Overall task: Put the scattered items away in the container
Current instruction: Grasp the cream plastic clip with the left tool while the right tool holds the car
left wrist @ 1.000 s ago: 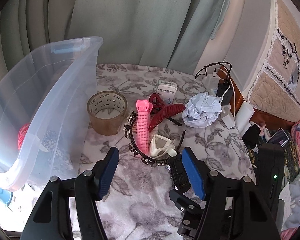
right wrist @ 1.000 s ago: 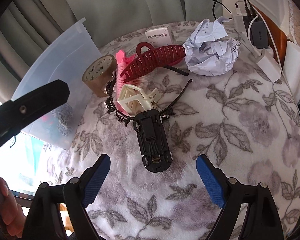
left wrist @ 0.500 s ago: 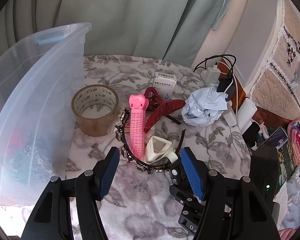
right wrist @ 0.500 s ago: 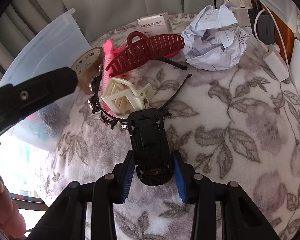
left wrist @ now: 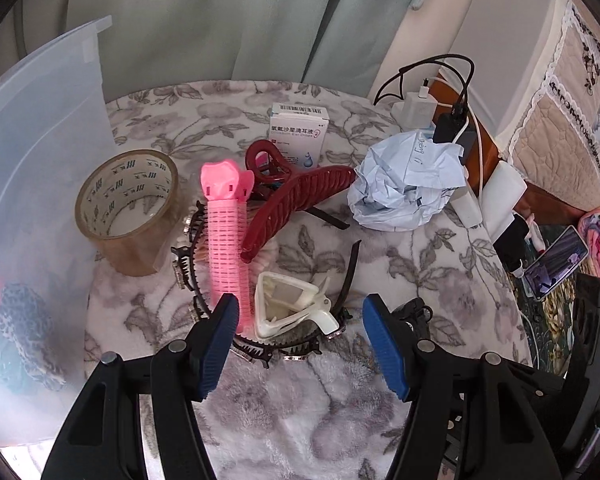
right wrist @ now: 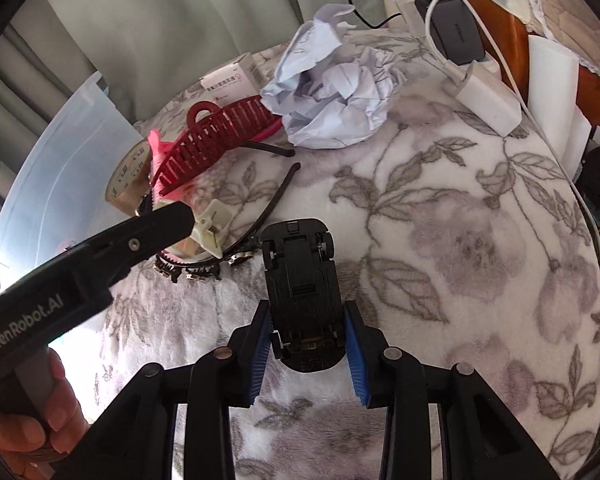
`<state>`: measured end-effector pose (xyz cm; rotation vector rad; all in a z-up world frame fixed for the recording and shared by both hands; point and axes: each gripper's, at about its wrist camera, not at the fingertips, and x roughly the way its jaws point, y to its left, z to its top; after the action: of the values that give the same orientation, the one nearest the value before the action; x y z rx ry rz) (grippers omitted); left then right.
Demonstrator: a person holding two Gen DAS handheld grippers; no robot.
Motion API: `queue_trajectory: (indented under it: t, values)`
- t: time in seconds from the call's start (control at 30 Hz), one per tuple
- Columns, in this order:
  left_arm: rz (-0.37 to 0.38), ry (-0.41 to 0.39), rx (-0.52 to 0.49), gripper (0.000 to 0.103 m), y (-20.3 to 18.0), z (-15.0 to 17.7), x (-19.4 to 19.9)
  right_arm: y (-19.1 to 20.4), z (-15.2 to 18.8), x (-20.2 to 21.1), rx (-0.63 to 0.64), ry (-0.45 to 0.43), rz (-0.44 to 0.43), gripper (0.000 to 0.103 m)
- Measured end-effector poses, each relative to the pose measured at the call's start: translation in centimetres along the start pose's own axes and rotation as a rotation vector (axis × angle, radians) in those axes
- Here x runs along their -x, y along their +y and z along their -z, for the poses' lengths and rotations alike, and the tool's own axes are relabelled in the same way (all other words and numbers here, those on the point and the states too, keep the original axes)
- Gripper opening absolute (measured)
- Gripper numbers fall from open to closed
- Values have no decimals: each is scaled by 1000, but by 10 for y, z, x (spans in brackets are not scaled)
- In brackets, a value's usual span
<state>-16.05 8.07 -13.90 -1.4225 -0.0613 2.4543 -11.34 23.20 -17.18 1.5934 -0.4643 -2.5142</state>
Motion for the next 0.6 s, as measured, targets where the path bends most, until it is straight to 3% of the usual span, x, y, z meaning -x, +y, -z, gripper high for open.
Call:
queue_trajectory:
  t: [0.47, 0.6]
  values:
    - [-79, 44, -46, 66, -15, 2, -36, -15, -1, 1, -32, 1, -54, 38]
    - [-113, 46, -54, 58, -16, 4, -41, -17, -2, 0, -40, 0, -67, 38]
